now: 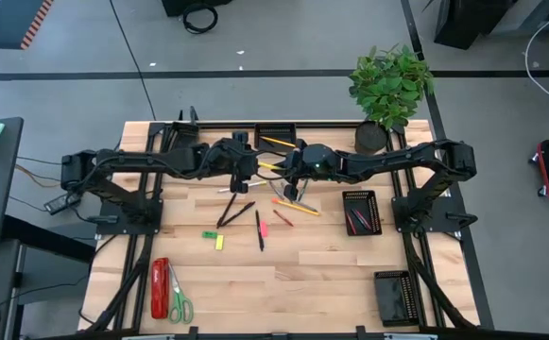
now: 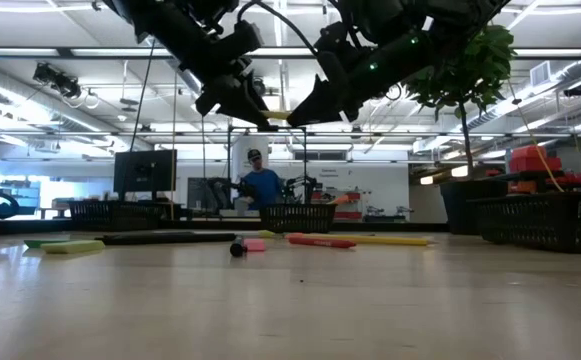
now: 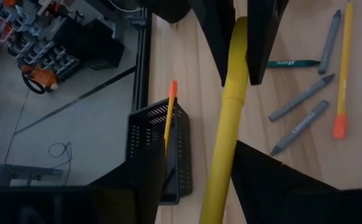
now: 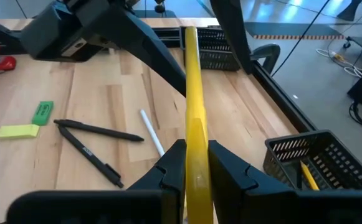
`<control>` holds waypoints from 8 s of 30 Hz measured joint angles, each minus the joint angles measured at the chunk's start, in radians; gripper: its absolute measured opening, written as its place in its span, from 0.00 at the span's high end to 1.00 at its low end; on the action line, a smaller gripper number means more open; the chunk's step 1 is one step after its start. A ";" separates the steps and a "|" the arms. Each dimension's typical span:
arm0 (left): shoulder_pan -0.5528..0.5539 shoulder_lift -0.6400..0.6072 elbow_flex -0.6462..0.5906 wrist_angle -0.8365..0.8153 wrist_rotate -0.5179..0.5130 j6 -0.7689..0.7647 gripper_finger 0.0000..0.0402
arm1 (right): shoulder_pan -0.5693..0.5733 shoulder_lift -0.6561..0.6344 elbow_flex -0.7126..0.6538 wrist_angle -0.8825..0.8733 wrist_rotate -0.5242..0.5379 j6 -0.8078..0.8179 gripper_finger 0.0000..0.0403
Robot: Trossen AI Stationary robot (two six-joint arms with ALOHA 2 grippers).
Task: Sort crayons/erasers/pens/pencils in bins
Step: Put the yellow pen into the top left black bin, then adjust the top left black bin, then put the black pen into the top left black bin
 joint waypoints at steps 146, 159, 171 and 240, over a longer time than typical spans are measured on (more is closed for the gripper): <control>0.660 0.345 0.057 -0.321 -0.117 -0.354 0.56 | -0.058 0.001 -0.151 0.098 -0.303 0.032 0.50; 0.693 0.342 0.063 -0.294 -0.124 -0.369 0.56 | -0.058 0.001 -0.151 0.075 -0.290 0.028 0.50; 0.498 0.204 0.080 -0.374 -0.041 -0.443 0.57 | -0.058 -0.008 -0.151 0.008 -0.214 -0.007 0.50; -0.270 -0.093 -0.361 0.115 0.245 -1.043 0.84 | 0.008 -0.037 -0.151 -0.102 0.177 0.135 0.52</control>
